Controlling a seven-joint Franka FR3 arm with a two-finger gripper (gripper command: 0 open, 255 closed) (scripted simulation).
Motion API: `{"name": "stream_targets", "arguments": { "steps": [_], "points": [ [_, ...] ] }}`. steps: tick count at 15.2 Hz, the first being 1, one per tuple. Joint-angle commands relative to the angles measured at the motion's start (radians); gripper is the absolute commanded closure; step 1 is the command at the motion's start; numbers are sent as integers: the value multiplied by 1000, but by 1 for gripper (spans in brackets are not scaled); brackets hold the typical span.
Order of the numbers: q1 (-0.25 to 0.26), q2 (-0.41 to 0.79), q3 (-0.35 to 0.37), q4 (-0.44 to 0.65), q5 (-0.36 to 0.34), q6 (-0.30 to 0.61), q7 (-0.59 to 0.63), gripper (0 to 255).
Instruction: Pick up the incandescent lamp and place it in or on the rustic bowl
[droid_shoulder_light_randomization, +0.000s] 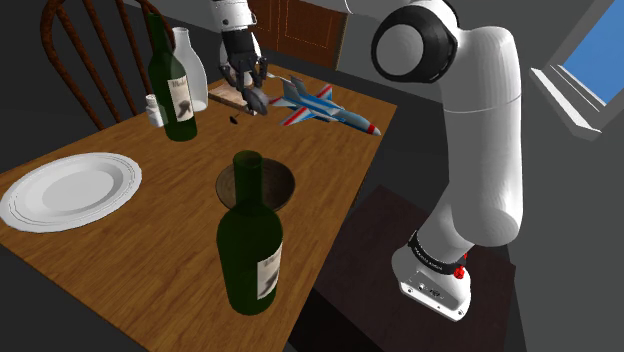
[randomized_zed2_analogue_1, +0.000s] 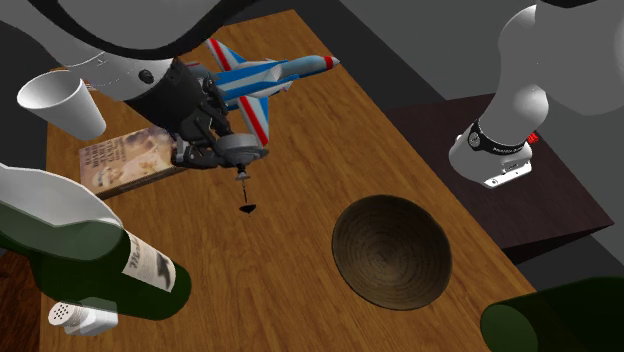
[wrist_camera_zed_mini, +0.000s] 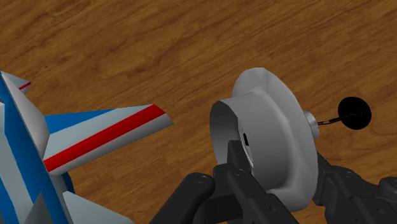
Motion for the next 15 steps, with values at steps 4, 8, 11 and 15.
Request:
{"name": "stream_targets", "arguments": {
  "steps": [4,8,11,15],
  "points": [
    [-2,23,0,104,1,-82,2,255],
    [-6,50,1,204,3,-155,2,255],
    [-9,79,1,291,4,-212,2,255],
    [46,-137,13,-37,3,-100,58,255]
  ]
}}
